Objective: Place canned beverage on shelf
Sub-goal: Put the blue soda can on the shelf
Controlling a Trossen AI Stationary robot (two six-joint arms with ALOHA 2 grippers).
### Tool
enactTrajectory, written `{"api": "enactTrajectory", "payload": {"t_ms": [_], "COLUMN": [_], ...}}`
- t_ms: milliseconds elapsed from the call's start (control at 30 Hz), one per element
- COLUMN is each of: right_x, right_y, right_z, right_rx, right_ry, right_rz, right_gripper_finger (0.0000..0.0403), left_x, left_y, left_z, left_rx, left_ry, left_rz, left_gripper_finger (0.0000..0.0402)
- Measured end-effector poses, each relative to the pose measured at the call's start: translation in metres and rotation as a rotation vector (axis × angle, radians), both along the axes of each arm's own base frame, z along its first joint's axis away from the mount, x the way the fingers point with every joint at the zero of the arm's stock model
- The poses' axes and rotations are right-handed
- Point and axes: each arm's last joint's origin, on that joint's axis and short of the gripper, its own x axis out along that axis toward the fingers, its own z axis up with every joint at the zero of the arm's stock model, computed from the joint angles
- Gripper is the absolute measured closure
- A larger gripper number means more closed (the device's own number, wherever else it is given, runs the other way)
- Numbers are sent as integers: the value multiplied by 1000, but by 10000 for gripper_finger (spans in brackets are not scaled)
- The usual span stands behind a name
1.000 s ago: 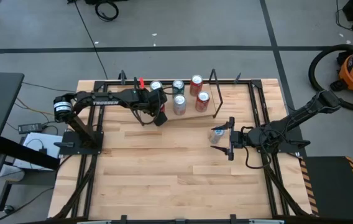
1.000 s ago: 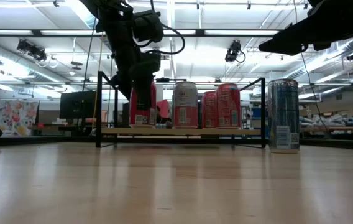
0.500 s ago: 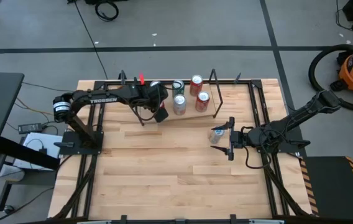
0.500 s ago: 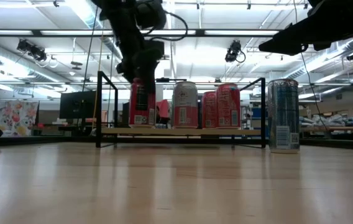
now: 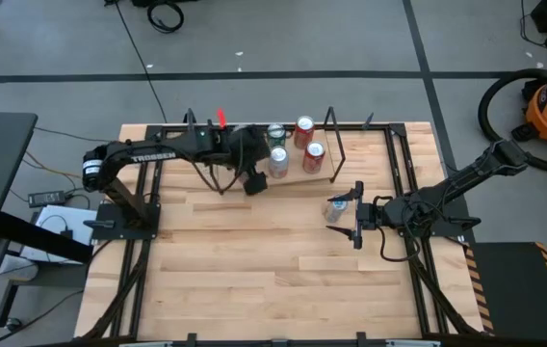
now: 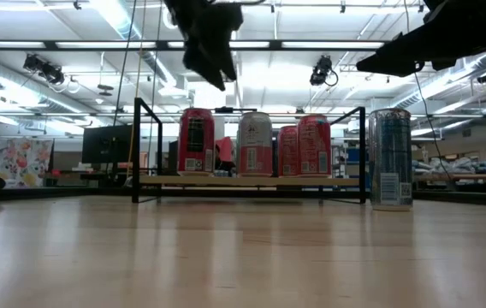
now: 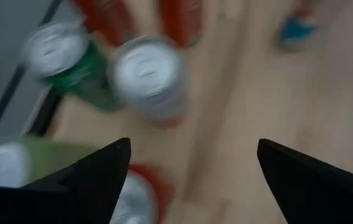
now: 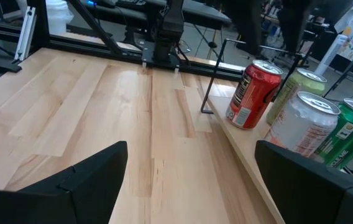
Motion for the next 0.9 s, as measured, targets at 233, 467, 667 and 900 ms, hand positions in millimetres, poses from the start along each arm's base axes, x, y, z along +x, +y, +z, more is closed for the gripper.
{"api": "enactTrajectory", "payload": {"t_ms": [233,467,667,900], "right_x": [0,3,9,34], "right_y": [0,2,-1,-5], "right_z": [0,17,25,37], "right_rx": [-1,9,55,67], "right_ry": [0,48,119,139], "right_rz": [-3,-87,-146,-183], "right_gripper_finger": [39,39,39,39], "left_x": [18,28,23,4], "left_y": [-30,-65,-74,-73], "left_z": [0,-41,-73,-89], "left_rx": [-1,99,153,226], "left_ry": [-132,-208,-274,-320], "left_rz": [-92,-246,-314,-379], "left_gripper_finger": [40,42,64,96]}}
